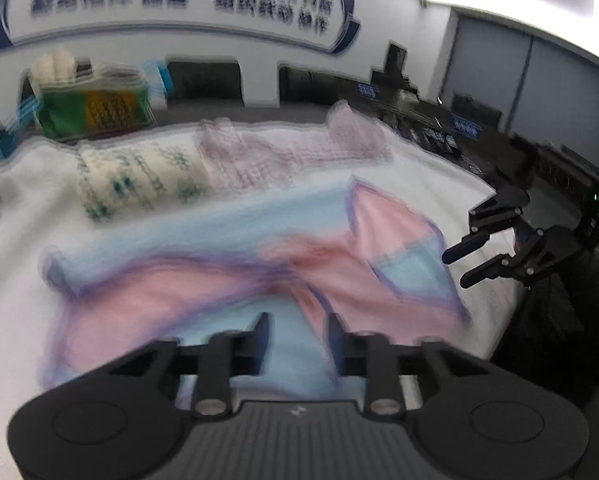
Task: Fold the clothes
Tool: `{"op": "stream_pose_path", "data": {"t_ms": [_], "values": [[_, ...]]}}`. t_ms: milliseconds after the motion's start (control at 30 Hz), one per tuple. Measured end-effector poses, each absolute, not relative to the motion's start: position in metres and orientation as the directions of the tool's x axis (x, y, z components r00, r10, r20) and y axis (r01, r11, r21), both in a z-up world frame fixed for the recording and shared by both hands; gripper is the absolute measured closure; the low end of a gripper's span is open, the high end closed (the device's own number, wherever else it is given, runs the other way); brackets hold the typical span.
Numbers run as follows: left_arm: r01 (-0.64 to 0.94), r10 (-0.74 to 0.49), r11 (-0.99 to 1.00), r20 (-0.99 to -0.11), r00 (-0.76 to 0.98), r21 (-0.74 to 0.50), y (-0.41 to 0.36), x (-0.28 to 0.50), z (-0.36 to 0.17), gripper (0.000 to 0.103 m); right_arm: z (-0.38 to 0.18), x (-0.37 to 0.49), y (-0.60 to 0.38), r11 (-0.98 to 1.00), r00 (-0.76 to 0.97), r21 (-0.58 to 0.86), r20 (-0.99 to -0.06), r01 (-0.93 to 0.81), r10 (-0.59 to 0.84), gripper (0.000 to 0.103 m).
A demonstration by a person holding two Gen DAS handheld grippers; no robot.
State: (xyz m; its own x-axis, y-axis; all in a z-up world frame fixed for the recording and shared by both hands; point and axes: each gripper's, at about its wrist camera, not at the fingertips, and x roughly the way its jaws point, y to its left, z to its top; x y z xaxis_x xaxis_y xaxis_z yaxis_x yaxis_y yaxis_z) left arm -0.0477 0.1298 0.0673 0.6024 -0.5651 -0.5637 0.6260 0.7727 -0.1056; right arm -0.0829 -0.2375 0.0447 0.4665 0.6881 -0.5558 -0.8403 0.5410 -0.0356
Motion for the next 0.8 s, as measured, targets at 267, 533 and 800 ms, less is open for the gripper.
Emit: {"op": "stream_pose_path", "data": {"t_ms": [267, 533, 800], "values": [[0.798, -0.511, 0.581, -0.691, 0.511, 0.161, 0.048, 0.032, 0.049, 0.055, 0.030, -0.006, -0.206, 0.538, 0.563, -0.264, -0.637, -0.801, 0.526, 0.076], [0.800, -0.531, 0.599, -0.752, 0.391, -0.007, 0.047, 0.078, 0.041, 0.099, 0.024, 0.042, -0.206, 0.444, 0.453, -0.215, -0.705, -0.870, 0.545, 0.098], [0.647, -0.445, 0.760, -0.672, 0.592, 0.067, 0.042, 0.163, 0.071, 0.086, 0.052, 0.139, -0.218, 0.623, 0.570, -0.161, -0.618, -0.766, 0.541, 0.097]]}}
